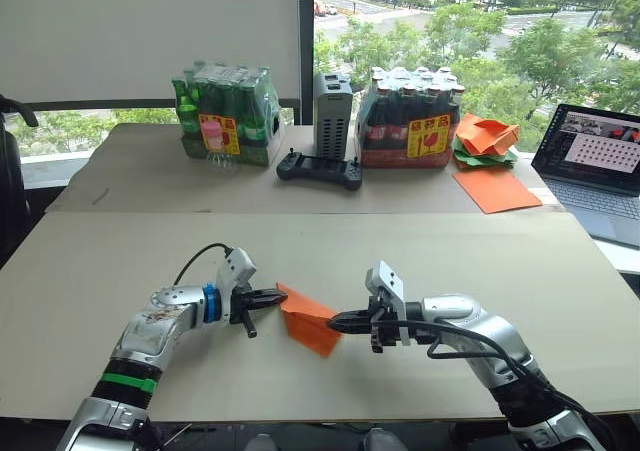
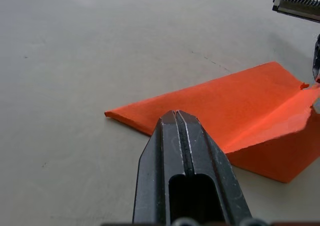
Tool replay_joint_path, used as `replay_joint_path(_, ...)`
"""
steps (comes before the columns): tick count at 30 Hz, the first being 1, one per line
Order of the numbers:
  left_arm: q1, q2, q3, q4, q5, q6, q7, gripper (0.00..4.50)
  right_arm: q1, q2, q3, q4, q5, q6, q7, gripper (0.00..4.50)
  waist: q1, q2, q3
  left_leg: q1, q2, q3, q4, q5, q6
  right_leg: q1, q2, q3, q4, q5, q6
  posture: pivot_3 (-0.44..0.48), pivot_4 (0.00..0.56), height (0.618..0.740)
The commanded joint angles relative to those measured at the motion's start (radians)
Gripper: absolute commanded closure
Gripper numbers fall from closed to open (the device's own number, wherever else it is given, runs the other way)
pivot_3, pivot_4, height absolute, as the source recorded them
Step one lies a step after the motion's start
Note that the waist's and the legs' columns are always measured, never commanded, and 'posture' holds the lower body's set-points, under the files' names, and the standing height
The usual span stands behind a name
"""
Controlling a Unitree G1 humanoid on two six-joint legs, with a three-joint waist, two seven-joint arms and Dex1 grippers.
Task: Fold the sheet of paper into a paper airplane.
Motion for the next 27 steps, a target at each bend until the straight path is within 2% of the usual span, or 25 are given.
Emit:
replay_joint_path(1,0.036,0.0,-0.053,0.037,0.049,0.017,-0.011,4.5,-0.019,0.024,-0.062,0.006,0.058,0.073,-0.036,4.49,-0.001,0.0,0.0,0.002,0.0,0.0,0.0,0.0,0.0,0.002,0.0,0.0,0.0,0.0,0.0,0.0,0.15,0.74)
replay_joint_path(8,0.029,-0.005,-0.054,0.033,0.05,0.022,-0.021,4.5,-0.038,0.051,-0.114,0.053,0.095,0.193,-0.097,4.49,-0.001,0.0,0.0,0.005,0.0,0.0,-0.001,0.0,0.001,0.005,0.0,0.0,-0.001,0.0,0.0,0.0,0.15,0.74)
replay_joint_path(18,0.021,-0.01,-0.059,0.033,0.052,0.024,-0.033,4.5,-0.017,0.053,-0.097,0.088,0.064,0.235,-0.166,4.49,0.002,0.001,-0.001,0.005,0.0,0.0,-0.001,-0.001,0.001,0.005,0.0,0.0,-0.001,-0.001,0.001,0.0,0.15,0.74)
replay_joint_path(27,0.023,-0.01,-0.06,0.019,0.044,0.034,-0.038,4.5,-0.005,0.016,-0.014,0.118,-0.061,0.155,-0.215,4.49,0.002,0.001,-0.004,0.006,0.0,0.0,-0.001,-0.001,0.001,0.007,0.0,0.0,-0.001,-0.002,0.003,0.0,0.15,0.74)
